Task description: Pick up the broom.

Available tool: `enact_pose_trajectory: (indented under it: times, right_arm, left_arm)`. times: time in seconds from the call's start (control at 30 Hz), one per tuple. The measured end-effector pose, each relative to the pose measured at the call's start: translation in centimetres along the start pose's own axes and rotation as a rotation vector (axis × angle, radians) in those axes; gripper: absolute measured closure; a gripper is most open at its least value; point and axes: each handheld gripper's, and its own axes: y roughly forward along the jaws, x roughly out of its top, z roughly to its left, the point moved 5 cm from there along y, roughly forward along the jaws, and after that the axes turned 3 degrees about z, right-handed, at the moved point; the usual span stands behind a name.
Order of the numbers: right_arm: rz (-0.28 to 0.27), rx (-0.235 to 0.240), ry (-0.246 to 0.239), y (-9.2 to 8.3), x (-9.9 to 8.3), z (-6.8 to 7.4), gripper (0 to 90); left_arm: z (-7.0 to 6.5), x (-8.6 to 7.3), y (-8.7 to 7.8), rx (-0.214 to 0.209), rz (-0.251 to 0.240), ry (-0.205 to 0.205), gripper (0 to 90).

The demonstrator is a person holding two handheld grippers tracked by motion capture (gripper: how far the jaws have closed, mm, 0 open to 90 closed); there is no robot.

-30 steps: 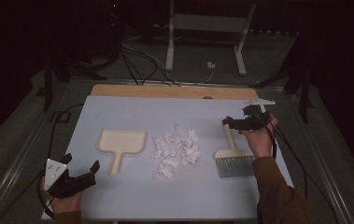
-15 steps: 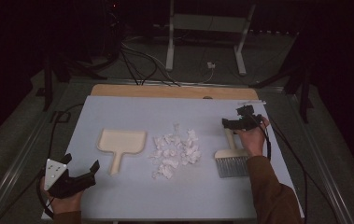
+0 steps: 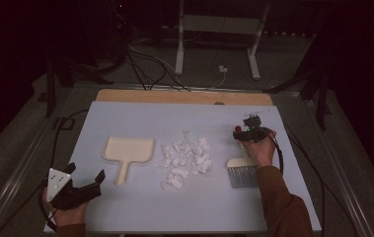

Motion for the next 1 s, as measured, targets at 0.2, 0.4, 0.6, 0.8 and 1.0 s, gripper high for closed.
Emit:
enact_pose_trajectory:
  times: [0.2,0.4,0.6,0.8,1.0]
  right_arm:
    - [0.061,0.007,0.041,1.2,-0.9,0.4,59.6]
    - [0.083,-0.051,0.047,1.2,-0.9,0.6,67.4]
    - [0.077,-0.064,0.064,1.0,-0.9,0.7,68.9]
    - [0.026,-0.065,0.081,-0.2,-0.6,0.3,69.0]
    - [-0.072,-0.045,0.067,-2.4,-0.5,0.9,69.0]
  left_arm:
    - [0.1,0.0,-0.1,0.002,0.001,-0.001,0.3]
    - [0.0,0.0,0.0,0.003,0.001,-0.002,0.3]
    - [0.2,-0.1,-0.1,0.007,0.002,-0.004,0.3]
    - [0.0,-0.1,0.0,0.009,0.006,0.003,0.3]
    - [-0.2,-0.2,0.3,0.014,0.023,0.013,0.3]
